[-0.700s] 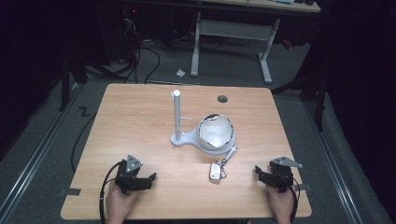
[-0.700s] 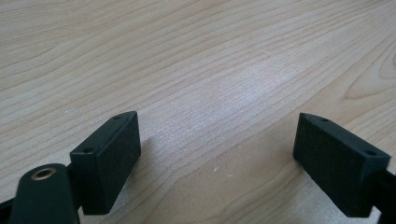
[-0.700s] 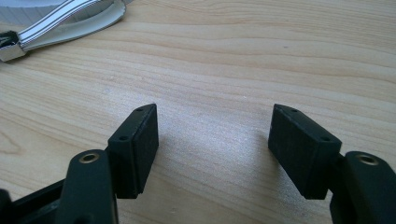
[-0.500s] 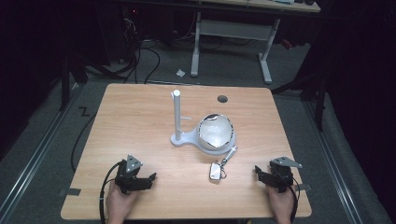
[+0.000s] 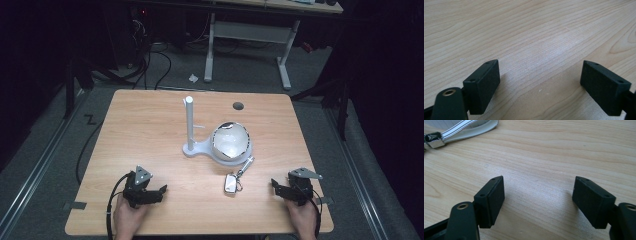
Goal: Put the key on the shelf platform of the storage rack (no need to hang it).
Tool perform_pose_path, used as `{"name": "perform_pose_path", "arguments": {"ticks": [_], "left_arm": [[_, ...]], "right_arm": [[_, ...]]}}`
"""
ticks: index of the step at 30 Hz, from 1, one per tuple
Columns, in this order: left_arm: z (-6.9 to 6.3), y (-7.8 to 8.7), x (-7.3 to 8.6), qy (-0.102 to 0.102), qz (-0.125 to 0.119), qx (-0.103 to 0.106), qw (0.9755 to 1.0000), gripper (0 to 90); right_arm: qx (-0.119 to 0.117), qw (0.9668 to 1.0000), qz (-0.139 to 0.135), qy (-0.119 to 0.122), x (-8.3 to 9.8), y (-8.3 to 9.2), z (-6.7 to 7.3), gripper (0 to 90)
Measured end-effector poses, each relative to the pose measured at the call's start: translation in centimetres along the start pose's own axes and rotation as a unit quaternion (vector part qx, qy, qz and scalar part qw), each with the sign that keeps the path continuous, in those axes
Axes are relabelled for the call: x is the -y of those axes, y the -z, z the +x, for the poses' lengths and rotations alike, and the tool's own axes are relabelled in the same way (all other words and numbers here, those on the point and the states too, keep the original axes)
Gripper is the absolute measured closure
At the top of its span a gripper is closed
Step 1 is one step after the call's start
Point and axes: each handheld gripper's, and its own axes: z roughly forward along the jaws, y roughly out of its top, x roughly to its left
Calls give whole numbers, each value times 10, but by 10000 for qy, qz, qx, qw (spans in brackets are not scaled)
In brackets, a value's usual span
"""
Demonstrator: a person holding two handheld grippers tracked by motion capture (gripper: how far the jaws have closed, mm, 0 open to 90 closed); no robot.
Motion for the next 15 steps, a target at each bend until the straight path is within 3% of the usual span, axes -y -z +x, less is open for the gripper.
{"name": "perform_pose_path", "arguments": {"ticks": [8, 14, 15], "left_arm": [[0, 0, 0, 19, -16, -24, 10000, 175], [0, 0, -1, 32, -8, -14, 10000, 171], [1, 0, -1, 39, -6, -9, 10000, 171]], "right_arm": [[0, 10000, 3, -11, 0, 0, 1, 263], [-9, 10000, -10, -36, 0, 3, 1, 371], [-95, 9999, 0, -105, 1, 5, 1, 409]]}}
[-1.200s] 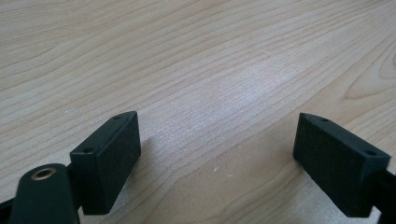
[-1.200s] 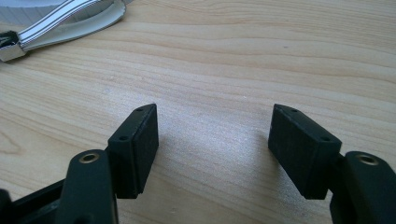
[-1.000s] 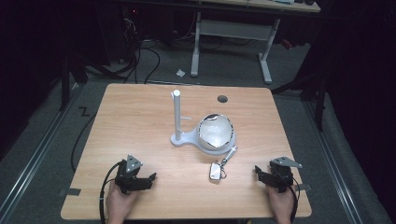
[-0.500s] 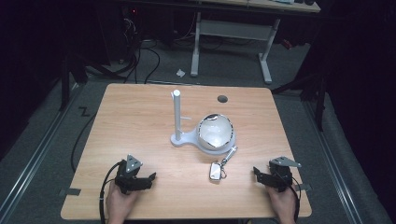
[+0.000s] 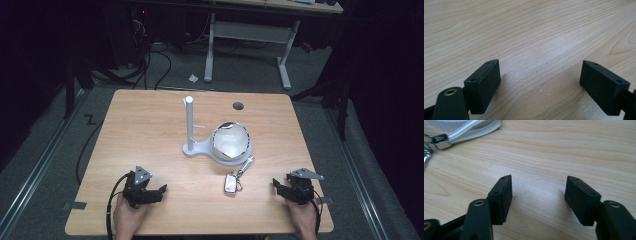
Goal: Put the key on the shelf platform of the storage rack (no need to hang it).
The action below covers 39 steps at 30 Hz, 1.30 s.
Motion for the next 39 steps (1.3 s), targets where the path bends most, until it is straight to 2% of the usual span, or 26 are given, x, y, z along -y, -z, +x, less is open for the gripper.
{"name": "perform_pose_path", "arguments": {"ticks": [4, 7, 8, 13, 15, 18, 28, 29, 30, 31, 38, 39], "left_arm": [[0, 0, 0, -29, -3, -16, 10000, 171], [0, 0, 0, -21, 6, -9, 10000, 171], [0, 0, 0, -25, 6, -10, 10000, 171], [0, 0, 0, -21, 1, -8, 10000, 171], [0, 0, 0, -19, 0, -8, 10000, 172], [0, 0, 0, -19, -2, -7, 10000, 171], [0, 0, 0, -17, -4, -8, 10000, 172], [0, 0, 0, -16, -4, -9, 10000, 172], [0, 0, 0, -16, -4, -9, 10000, 172], [0, 0, 0, -19, -3, -9, 10000, 172], [0, 0, 0, -20, -12, -12, 10000, 172], [0, -1, 0, -18, -14, -12, 10000, 172]], "right_arm": [[-79, 10000, -4, -6, 1, 2, 3, 437], [-102, 9998, -8, 141, 0, 2, 10, 471], [-143, 9995, -25, 284, -2, 3, 15, 480], [-246, 9991, -79, 328, -6, 6, 25, 483], [-224, 9986, -168, 450, -9, 8, 32, 497], [-281, 9981, -220, 494, -11, 10, 39, 505], [-508, 9965, -147, 640, -16, 8, 56, 544], [-576, 9957, -179, 698, -18, 8, 60, 544], [-576, 9957, -179, 698, -18, 8, 60, 544], [-562, 9950, -177, 803, -20, 7, 66, 547], [-720, 9938, -191, 823, -27, 6, 76, 566], [-814, 9935, -180, 777, -29, 5, 78, 571]]}}
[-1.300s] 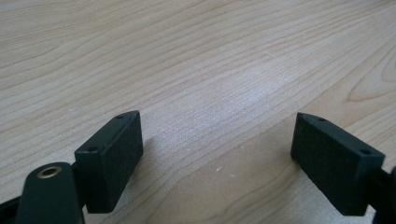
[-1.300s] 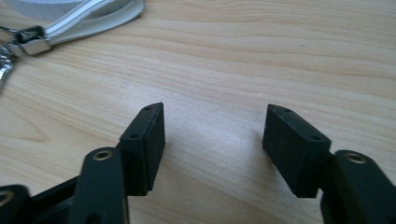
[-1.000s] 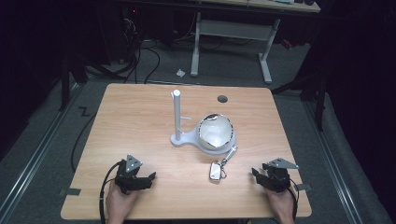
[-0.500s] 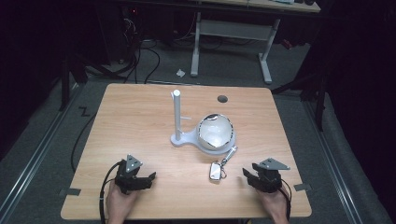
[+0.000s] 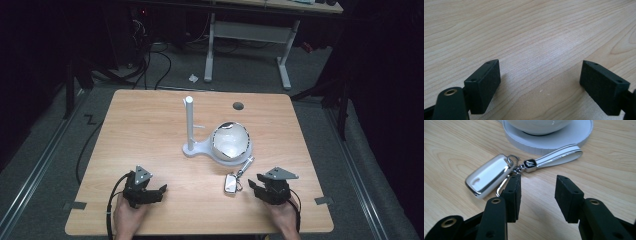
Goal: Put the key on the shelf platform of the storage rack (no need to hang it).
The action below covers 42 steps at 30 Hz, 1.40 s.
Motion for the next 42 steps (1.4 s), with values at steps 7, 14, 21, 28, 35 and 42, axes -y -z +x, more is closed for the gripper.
{"name": "perform_pose_path", "arguments": {"ticks": [7, 14, 21, 28, 35, 42], "left_arm": [[0, 0, 0, -2, 2, 0, 10000, 172], [0, 0, 0, 7, 8, 6, 10000, 172], [0, 0, 0, -1, 12, 5, 10000, 172], [0, 0, 0, -3, 14, 13, 10000, 166], [0, 0, 0, -3, 22, 16, 10000, 166], [1, 0, -1, 42, 13, 28, 10000, 167]], "right_arm": [[-185, 9998, 30, -27, -5, -5, 7, 584], [-302, 9993, 145, 180, -13, -14, 21, 585], [-384, 9990, 188, 123, -21, -25, 29, 590], [-449, 9986, 280, -9, -21, -35, 27, 614], [-528, 9979, 371, -94, -19, -40, 27, 641], [-600, 9972, 431, -63, -18, -40, 26, 734]]}}
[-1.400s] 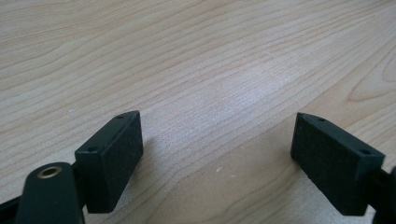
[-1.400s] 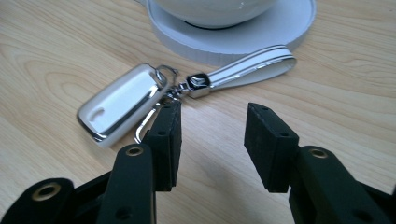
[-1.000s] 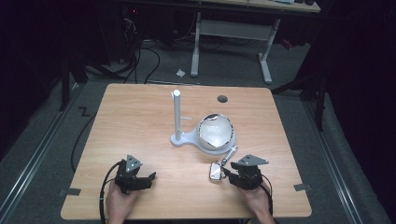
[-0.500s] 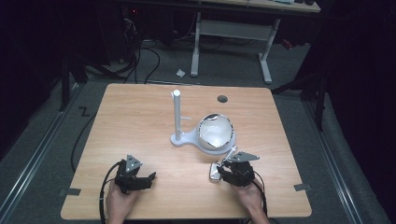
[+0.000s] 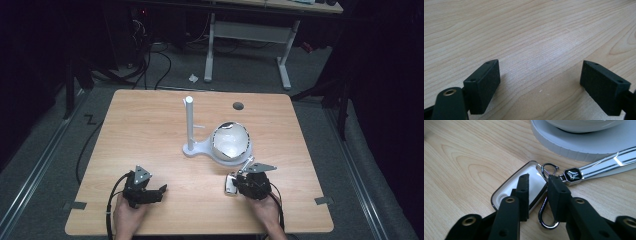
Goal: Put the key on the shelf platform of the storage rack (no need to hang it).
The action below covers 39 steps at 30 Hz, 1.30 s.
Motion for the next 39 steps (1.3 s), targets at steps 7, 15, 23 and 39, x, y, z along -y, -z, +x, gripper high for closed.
{"name": "perform_pose_path", "arguments": {"ticks": [7, 15, 23, 39], "left_arm": [[0, 0, 0, -18, 4, -2, 10000, 167], [0, 0, 1, -38, 6, -12, 10000, 167], [0, 0, 0, -35, 5, -12, 10000, 167], [0, 0, 0, 2, -11, -13, 10000, 170]], "right_arm": [[159, 9997, 130, 99, 2, 2, 1, 859], [193, 9996, 33, 195, 5, 4, 0, 894], [152, 9995, -128, 240, 6, 10, 1, 897], [160, 9971, -592, 458, -3, 50, -5, 900]]}}
